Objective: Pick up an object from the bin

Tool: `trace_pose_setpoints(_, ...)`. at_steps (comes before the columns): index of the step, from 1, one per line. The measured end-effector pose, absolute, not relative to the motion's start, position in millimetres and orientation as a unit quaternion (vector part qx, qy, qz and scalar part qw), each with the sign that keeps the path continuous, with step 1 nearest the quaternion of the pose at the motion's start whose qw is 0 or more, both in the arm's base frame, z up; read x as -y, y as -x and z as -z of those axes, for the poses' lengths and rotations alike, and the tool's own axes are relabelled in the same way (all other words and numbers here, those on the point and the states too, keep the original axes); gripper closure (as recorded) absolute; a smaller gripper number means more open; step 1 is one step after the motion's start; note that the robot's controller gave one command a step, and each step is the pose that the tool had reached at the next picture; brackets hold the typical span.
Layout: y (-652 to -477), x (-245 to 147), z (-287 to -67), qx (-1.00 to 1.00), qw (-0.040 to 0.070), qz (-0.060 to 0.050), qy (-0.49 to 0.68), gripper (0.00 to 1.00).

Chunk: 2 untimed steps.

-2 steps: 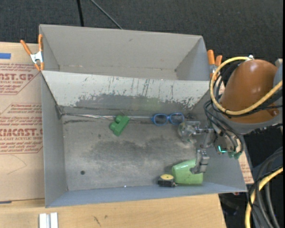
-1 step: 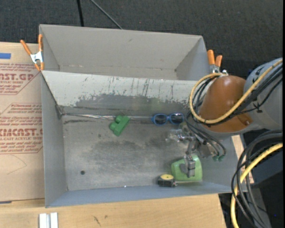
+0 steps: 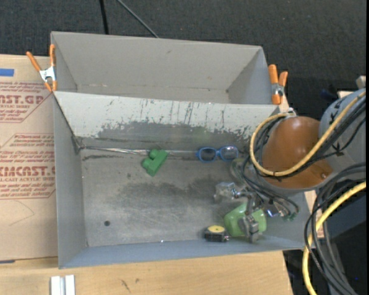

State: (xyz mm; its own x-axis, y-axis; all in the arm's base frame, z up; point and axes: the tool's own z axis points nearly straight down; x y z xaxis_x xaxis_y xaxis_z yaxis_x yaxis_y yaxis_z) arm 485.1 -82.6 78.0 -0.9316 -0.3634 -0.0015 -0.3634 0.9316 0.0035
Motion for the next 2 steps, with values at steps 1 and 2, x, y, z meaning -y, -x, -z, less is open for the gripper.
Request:
trace_pose_setpoints(1, -484.6, 75.4, -76.6, -0.980, 0.004, 0.001, 0.200, 0.00)
trace_pose_setpoints(2, -482.5, 69.9, -75.1, -0.924, -0.002, -0.001, 0.384, 0.00)
